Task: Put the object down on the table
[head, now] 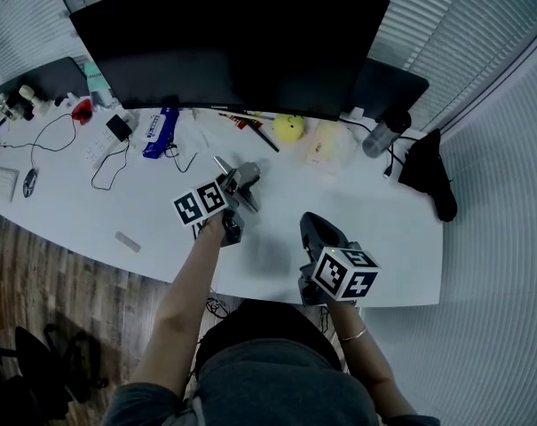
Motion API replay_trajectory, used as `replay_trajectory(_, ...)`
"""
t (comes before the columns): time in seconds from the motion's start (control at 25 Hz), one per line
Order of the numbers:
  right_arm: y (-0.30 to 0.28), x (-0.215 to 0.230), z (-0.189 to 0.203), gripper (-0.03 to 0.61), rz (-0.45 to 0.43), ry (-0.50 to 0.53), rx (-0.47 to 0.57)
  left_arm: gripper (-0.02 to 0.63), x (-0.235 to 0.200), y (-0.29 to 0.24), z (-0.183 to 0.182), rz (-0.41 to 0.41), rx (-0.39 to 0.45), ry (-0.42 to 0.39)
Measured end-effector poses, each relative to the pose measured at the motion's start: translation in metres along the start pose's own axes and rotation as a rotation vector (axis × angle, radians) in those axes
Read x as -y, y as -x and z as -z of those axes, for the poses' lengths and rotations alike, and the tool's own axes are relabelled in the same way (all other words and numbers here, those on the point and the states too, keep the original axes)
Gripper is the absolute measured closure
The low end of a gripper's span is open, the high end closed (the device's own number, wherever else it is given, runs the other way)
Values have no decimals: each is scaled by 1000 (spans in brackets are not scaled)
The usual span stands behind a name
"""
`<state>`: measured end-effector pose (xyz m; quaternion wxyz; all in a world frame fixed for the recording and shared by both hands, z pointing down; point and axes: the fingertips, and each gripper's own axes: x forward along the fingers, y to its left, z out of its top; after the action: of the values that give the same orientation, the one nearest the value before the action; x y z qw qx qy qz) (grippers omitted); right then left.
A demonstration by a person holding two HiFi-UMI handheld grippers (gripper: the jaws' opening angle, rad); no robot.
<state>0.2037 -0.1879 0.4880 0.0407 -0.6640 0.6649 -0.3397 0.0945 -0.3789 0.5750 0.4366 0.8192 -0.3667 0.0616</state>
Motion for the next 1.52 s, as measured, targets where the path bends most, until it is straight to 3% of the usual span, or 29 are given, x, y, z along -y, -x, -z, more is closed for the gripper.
replay_trajectory(0.72, -2, 2, 11, 575, 0, -15, -23, 434, -23, 3, 3, -178, -92, -98)
replay_trajectory(1.2, -5, -5, 11, 575, -9, -7, -24, 434, -17, 17, 0, -158, -75, -143)
replay_trajectory(1.52, -8, -16, 15, 575, -20, 15, -29, 490, -7, 40, 0, -143, -55, -230)
